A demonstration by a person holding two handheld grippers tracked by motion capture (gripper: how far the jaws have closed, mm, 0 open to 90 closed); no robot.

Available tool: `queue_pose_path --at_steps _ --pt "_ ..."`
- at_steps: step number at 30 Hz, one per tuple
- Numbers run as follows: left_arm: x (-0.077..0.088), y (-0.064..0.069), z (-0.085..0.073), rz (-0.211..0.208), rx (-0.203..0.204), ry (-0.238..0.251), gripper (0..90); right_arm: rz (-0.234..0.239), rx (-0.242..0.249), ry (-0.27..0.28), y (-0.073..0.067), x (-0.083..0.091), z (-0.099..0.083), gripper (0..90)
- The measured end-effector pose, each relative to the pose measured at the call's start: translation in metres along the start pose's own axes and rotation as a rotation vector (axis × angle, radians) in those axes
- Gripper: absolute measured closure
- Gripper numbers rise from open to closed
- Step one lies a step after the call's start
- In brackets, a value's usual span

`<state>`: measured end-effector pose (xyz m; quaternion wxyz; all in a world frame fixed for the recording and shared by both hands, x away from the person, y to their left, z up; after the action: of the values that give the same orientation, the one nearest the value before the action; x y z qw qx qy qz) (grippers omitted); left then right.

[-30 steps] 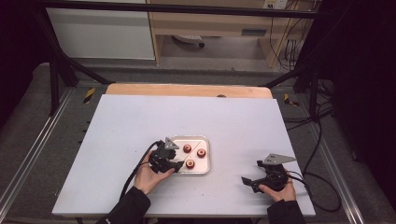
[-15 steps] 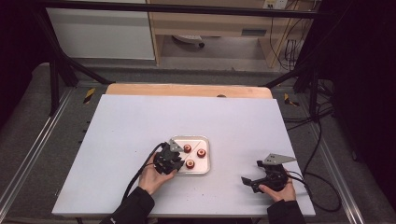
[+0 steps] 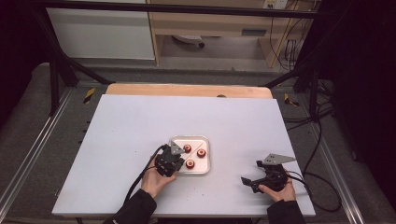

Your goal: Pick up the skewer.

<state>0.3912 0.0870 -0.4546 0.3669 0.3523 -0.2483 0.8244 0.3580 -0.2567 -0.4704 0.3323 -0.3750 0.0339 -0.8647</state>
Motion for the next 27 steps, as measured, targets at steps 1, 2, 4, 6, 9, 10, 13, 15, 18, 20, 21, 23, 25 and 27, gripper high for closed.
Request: queue_pose_path --at_steps 1,2,4,6,9,10,13,15,18,20,21,23,25,27 --pt "0.0 0.0 0.0 0.004 0.002 0.0 88.5 0.0 0.0 0.001 0.0 0.0 0.0 1.0" --pt "0.0 0.0 0.0 0.004 0.002 0.0 88.5 0.001 0.002 0.001 0.0 0.0 0.0 1.0" --pt "0.0 0.0 0.0 0.009 0.004 0.004 88.6 0.0 0.001 0.001 0.0 0.0 0.0 1.0" --pt "0.002 -0.001 -0.001 0.009 0.01 0.018 88.7 0.0 0.002 0.001 0.0 0.0 0.0 1.0" --pt "0.006 -0.002 0.0 0.01 0.007 0.034 88.7 0.001 0.001 0.001 0.0 0.0 0.0 1.0" --pt "0.008 -0.003 0.0 0.01 0.008 0.04 88.7 0.0 0.002 0.002 0.0 0.0 0.0 1.0" --pt "0.014 -0.004 -0.001 0.008 0.003 0.053 88.7 -0.001 0.002 0.003 0.0 0.0 0.0 1.0" --pt "0.017 -0.005 -0.002 0.012 0.003 0.059 88.7 0.002 0.006 0.008 -0.001 0.0 0.001 0.9" --pt "0.024 -0.006 -0.003 0.003 -0.002 0.07 88.7 -0.003 0.012 0.005 -0.002 0.0 0.001 0.8" --pt "0.026 -0.006 -0.003 -0.001 -0.007 0.075 88.7 -0.001 0.018 0.006 -0.004 0.0 0.002 0.7" --pt "0.027 -0.006 -0.003 -0.005 -0.013 0.076 88.7 -0.005 0.029 0.009 -0.005 0.0 0.003 0.7" --pt "0.03 -0.005 -0.002 -0.01 -0.025 0.078 88.7 -0.016 0.043 0.007 -0.007 -0.001 0.004 0.7" --pt "0.033 -0.004 -0.001 -0.018 -0.037 0.084 88.7 -0.023 0.053 0.006 -0.01 -0.002 0.006 0.7" --pt "0.034 -0.003 0.0 -0.026 -0.047 0.087 88.7 -0.017 0.073 -0.002 -0.013 -0.004 0.006 0.7"
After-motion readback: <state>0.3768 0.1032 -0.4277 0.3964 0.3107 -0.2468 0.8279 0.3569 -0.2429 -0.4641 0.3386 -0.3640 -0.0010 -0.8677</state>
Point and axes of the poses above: each handheld gripper's, and its own axes: x roughly backward along the jaws, z roughly out of its top, y roughly to its right, the point moved 2 cm from there along -x, roughly forward along the jaws, and after that the axes turned 12 degrees about -x, right-handed, at the moved point
